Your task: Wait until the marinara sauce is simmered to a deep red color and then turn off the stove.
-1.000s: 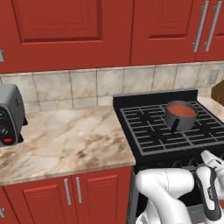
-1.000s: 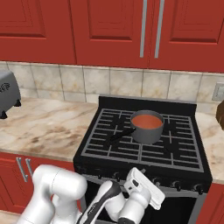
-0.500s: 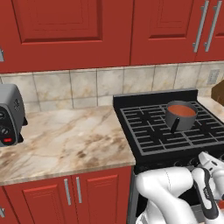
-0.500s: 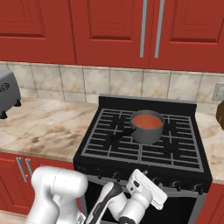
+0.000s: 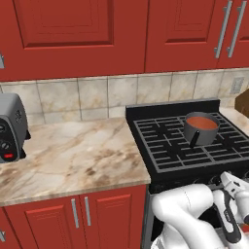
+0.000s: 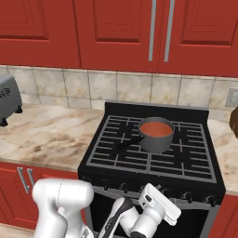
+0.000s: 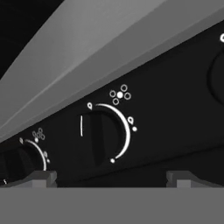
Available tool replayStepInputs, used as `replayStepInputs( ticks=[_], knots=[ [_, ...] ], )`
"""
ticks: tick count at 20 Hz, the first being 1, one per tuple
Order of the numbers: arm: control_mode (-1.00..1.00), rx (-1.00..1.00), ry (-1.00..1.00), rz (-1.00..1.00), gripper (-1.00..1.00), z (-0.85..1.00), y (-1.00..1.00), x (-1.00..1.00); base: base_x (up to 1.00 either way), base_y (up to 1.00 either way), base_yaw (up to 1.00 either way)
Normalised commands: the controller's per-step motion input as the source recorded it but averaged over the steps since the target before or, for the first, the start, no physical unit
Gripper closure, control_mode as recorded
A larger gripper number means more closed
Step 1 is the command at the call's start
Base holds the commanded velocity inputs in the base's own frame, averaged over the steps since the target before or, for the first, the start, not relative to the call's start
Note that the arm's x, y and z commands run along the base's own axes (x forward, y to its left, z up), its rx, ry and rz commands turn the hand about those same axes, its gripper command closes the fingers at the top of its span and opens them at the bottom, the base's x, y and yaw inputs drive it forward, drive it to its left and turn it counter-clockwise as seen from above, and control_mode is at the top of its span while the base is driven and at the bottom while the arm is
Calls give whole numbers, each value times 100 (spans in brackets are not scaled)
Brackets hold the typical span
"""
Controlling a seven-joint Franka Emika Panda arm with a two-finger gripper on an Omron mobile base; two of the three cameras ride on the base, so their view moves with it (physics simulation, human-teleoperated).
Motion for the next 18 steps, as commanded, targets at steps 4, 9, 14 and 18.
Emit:
replayStepInputs(
  ticks=[4,9,14,18],
  knots=[
    [-100,0,0,2,-100,-41,-32,0,0,0,0],
    [-100,0,-1,6,-100,-36,-43,0,0,0,0],
    [-100,0,-4,10,-100,-41,-24,0,0,0,0],
    [-100,0,-7,17,-100,-58,-26,0,0,0,0]
  ],
)
